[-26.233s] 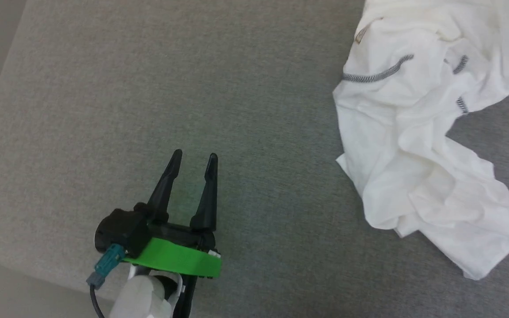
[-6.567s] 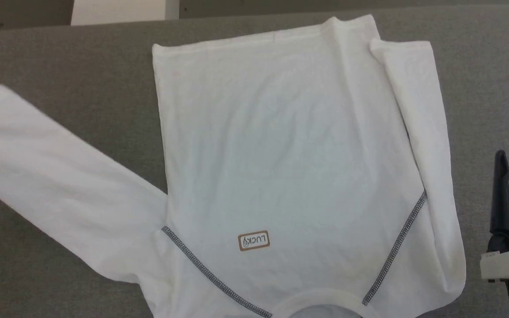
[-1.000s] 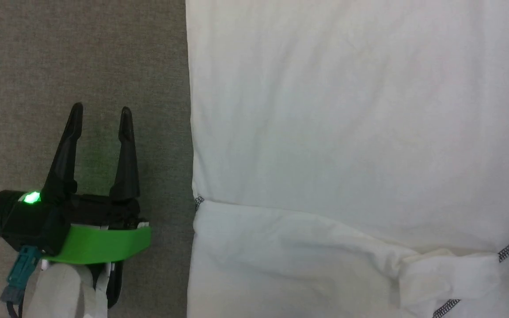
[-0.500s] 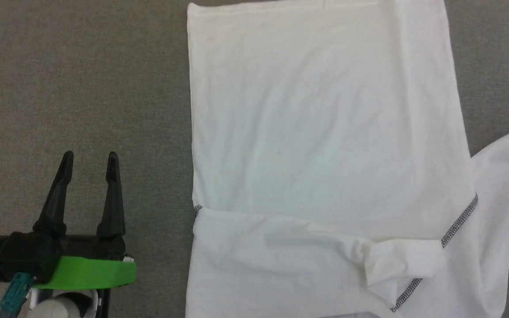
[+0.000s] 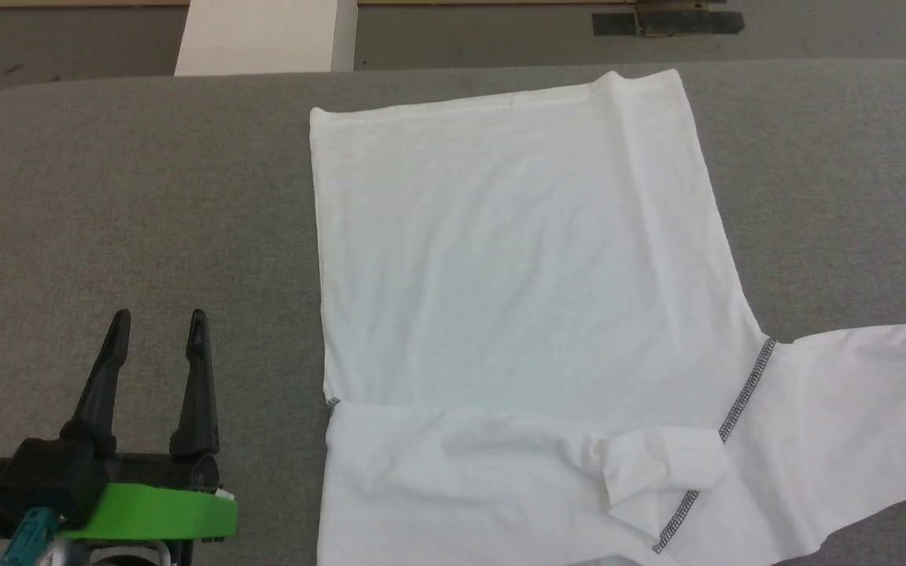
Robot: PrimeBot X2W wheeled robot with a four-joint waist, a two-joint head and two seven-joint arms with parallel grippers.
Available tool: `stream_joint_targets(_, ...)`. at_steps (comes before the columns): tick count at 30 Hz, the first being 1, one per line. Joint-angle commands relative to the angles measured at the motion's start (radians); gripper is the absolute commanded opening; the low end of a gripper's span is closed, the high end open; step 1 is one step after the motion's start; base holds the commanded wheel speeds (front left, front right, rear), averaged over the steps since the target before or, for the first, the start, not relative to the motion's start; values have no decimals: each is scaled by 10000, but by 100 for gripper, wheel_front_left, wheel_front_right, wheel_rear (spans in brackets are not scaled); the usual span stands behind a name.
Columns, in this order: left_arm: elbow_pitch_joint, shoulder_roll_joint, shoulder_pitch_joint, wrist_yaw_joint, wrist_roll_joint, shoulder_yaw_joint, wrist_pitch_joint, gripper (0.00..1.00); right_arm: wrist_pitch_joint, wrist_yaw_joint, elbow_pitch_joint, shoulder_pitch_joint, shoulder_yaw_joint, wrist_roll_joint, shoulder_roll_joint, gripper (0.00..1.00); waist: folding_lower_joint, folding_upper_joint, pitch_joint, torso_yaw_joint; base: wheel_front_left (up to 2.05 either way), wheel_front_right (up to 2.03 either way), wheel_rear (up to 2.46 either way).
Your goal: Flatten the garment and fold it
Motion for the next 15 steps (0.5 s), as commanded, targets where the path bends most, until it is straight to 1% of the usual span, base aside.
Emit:
stream_joint_targets(1, -28, -23, 147, 51, -114, -29, 47, 100, -25, -13, -202, 129, 228, 164, 17, 0, 1, -1, -352, -174, 0, 0, 0)
stream_joint_targets(5, -36, -44, 244, 87, -147, -65, 71, 100, 230, -13, -1006, 205, 1049, 603, 14, 0, 1, -1, -562, -161, 0, 0, 0)
stream_joint_targets(9, -47, -92, 345, 121, -191, -110, 54, 100, 780, -13, -2152, 298, 2132, 1112, 118, 0, 1, -1, -720, -134, 0, 0, 0)
stream_joint_targets(15, -45, -158, 428, 159, -257, -168, 13, 100, 1847, -13, -4047, 547, 3932, 1765, 690, 0, 1, -1, -849, -71, 0, 0, 0)
